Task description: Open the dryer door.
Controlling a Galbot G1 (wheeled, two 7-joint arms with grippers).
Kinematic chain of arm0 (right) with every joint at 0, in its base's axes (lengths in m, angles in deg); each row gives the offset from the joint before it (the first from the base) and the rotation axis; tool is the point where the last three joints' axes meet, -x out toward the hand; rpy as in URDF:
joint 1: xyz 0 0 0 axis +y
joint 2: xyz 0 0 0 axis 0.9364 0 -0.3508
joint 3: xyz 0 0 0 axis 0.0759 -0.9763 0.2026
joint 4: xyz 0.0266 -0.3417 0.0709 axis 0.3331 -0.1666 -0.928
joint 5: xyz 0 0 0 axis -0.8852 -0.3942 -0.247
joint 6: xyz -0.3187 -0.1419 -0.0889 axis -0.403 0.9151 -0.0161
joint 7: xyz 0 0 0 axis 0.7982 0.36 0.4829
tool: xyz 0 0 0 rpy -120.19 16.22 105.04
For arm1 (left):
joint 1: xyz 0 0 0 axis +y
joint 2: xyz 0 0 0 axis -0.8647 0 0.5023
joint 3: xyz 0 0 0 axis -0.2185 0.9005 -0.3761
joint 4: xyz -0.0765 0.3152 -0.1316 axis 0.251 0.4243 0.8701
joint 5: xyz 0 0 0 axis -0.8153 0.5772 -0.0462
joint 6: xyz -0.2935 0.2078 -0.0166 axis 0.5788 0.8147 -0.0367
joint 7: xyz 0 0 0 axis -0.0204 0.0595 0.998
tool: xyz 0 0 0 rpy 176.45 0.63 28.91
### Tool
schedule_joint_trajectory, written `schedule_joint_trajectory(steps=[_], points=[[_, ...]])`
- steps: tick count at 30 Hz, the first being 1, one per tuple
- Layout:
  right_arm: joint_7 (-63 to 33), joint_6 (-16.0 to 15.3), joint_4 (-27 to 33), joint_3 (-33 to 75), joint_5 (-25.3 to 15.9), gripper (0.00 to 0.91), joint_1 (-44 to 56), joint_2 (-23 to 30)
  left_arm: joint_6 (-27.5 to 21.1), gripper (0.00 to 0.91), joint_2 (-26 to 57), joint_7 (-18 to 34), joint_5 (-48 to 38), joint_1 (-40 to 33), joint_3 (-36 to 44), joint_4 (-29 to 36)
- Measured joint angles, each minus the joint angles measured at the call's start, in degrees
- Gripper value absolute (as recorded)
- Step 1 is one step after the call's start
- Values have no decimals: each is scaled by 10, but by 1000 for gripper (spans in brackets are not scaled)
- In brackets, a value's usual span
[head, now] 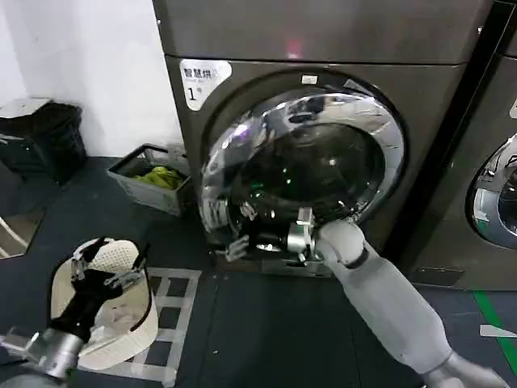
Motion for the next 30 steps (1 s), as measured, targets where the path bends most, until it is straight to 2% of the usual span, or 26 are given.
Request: schedule_joint_trajectory(steps=[3,8,19,24,30], points=[[16,1,-22,12,12,907,19,-13,-7,907,11,-6,-15,-9,0,0],[51,28,-53,35,15,907,50,-31,-33,907,38,-8,-61,-28,9,-6],[117,58,-106,100,15,907,128,-65,-61,907,123,-101,-145,-78,44,-51],[132,64,-125,135,15,907,162,-76,-62,907,170,-104,-208,-106,70,-75],[166,73,-115,196,16,907,202,-86,-50,907,221,-101,-265,-160,132,-105]])
